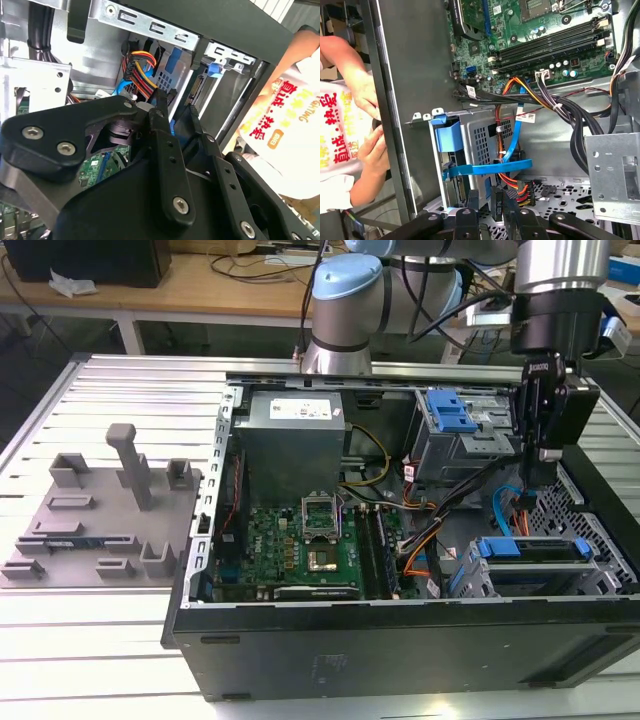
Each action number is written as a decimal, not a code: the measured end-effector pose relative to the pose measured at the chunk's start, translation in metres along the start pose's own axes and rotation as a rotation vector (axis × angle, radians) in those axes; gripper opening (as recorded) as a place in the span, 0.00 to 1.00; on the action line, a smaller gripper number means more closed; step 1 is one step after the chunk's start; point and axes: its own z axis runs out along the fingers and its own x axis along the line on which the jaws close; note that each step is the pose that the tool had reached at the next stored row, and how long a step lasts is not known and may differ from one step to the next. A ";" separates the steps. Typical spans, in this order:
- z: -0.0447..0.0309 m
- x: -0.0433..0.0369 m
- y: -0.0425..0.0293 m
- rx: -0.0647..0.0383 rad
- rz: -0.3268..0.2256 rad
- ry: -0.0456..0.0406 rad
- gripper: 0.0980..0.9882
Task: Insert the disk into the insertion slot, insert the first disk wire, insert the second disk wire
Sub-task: 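Insert the first disk wire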
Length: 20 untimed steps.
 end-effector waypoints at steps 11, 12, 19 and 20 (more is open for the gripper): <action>-0.0007 -0.0047 0.0008 0.001 0.000 0.0030 0.26; -0.0009 -0.0054 0.0009 0.001 0.000 0.0036 0.26; -0.0017 -0.0102 0.0016 0.002 -0.001 0.0119 0.08; -0.0017 -0.0102 0.0016 0.002 -0.001 0.0119 0.08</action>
